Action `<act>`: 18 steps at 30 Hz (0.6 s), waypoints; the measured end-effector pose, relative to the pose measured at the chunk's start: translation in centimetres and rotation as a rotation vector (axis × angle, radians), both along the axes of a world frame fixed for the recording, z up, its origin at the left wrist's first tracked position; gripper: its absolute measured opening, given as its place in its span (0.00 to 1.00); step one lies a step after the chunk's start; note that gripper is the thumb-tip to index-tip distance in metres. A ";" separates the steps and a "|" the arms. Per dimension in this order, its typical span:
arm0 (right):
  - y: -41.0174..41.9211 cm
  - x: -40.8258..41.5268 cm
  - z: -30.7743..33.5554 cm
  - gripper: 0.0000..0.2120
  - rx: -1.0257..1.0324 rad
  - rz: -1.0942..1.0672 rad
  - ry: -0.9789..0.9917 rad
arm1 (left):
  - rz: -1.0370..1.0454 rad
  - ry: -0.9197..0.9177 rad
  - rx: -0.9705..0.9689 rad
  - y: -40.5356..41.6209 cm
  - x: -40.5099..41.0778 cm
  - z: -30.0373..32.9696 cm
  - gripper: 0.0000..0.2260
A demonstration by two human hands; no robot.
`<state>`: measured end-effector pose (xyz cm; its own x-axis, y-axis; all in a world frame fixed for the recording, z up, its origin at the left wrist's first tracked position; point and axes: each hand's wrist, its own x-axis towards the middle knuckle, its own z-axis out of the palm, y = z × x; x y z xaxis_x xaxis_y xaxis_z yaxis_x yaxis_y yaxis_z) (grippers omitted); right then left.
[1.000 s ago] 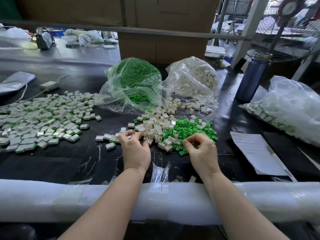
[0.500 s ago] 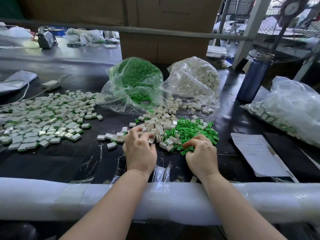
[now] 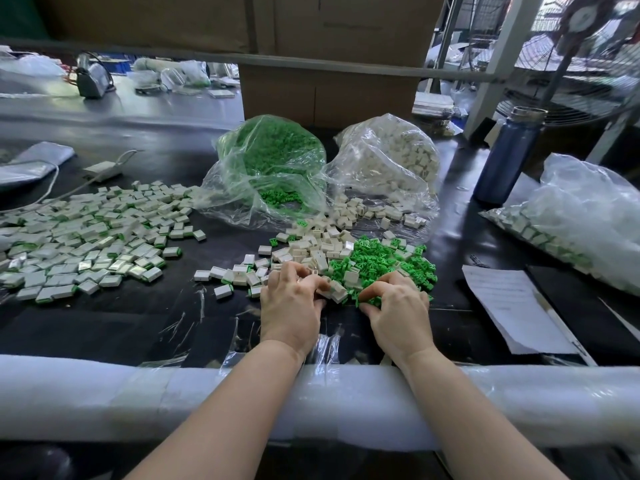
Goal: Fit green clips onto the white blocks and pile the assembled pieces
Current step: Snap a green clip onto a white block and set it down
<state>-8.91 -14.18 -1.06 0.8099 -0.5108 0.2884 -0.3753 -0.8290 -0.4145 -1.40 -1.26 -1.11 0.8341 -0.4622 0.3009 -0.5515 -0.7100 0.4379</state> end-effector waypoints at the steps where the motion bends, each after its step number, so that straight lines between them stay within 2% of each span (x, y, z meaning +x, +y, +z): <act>1: 0.0 0.0 -0.1 0.05 -0.010 0.009 -0.007 | 0.009 0.006 -0.006 0.0 0.0 0.0 0.08; 8: 0.1 0.1 -0.1 0.05 -0.026 0.010 -0.100 | 0.032 0.048 -0.067 -0.1 0.0 0.0 0.05; 18: 0.1 0.1 -0.3 0.09 -0.040 0.010 -0.021 | 0.055 0.048 -0.063 -0.1 0.2 -0.2 0.08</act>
<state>-8.85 -14.05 -1.33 0.8086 -0.4902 0.3254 -0.3580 -0.8488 -0.3891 -1.16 -1.37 -1.34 0.8719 -0.3966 0.2872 -0.4896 -0.7092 0.5072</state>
